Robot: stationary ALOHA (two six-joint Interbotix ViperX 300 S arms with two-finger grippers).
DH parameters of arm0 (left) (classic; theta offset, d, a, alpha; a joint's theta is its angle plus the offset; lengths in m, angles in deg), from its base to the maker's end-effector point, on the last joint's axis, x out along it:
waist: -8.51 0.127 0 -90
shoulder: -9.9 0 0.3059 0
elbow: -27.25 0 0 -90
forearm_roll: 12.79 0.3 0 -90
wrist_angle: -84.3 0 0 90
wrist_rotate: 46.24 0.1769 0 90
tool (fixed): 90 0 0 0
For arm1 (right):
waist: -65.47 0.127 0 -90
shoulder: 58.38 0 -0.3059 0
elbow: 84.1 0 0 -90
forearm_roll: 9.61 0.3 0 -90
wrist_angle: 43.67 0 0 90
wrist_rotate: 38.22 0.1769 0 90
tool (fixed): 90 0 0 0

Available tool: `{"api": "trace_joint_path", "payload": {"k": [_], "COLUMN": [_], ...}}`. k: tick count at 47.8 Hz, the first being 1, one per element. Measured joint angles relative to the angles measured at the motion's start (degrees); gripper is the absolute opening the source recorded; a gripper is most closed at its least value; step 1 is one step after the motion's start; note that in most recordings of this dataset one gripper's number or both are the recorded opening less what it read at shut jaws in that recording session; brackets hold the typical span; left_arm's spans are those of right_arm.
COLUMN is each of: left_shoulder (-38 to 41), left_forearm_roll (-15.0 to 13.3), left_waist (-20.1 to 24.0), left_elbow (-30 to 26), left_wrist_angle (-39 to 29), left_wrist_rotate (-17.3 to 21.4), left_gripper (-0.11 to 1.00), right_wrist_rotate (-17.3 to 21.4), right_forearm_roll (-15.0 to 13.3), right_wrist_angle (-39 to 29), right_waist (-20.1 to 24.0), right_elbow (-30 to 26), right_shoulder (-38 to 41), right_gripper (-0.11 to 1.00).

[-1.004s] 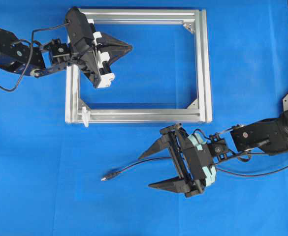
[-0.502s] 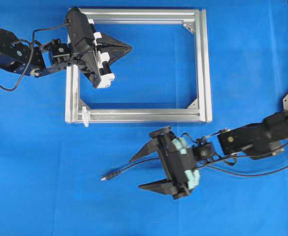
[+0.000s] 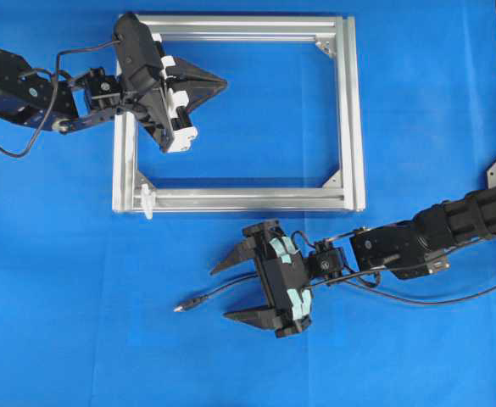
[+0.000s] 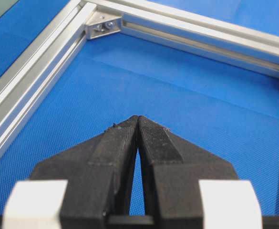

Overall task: Insert the wire through the string loop located on the left side.
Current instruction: 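Open the right gripper and lower it over the black USB cable near its plug, then close the right gripper on the cable just behind the USB plug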

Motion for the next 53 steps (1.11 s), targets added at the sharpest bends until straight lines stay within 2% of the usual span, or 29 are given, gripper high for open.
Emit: {"api": "trace_joint_path", "payload": {"k": [6, 12, 15, 24, 27, 53], "left_shoulder": [0.0, -0.1, -0.1, 0.0, 0.0, -0.1], "left_forearm_roll": [0.1, 0.1, 0.1, 0.1, 0.1, 0.1], "left_waist": [0.1, 0.0, 0.0, 0.0, 0.0, 0.0], "left_elbow": [0.0, 0.0, -0.1, 0.0, 0.0, 1.0], "left_wrist_angle": [0.0, -0.4, -0.6, -1.1, -1.1, -1.1], "left_wrist_rotate": [0.0, 0.0, -0.1, -0.1, -0.1, -0.1], "left_gripper": [0.0, 0.0, 0.0, 0.0, 0.0, 0.0], "right_wrist_rotate": [0.0, 0.0, 0.0, 0.0, 0.0, 0.0], "right_forearm_roll": [0.0, 0.0, 0.1, 0.1, 0.0, 0.0], "right_wrist_angle": [0.4, 0.4, 0.4, 0.4, 0.4, -0.5], "right_waist": [-0.1, -0.2, -0.3, -0.5, -0.6, -1.2], "right_elbow": [-0.2, -0.3, -0.4, -1.0, -1.0, -0.7], "right_shoulder": [0.0, 0.1, 0.2, 0.5, 0.5, -0.1], "right_gripper": [0.77, 0.63, 0.53, 0.1, 0.02, 0.0]}}
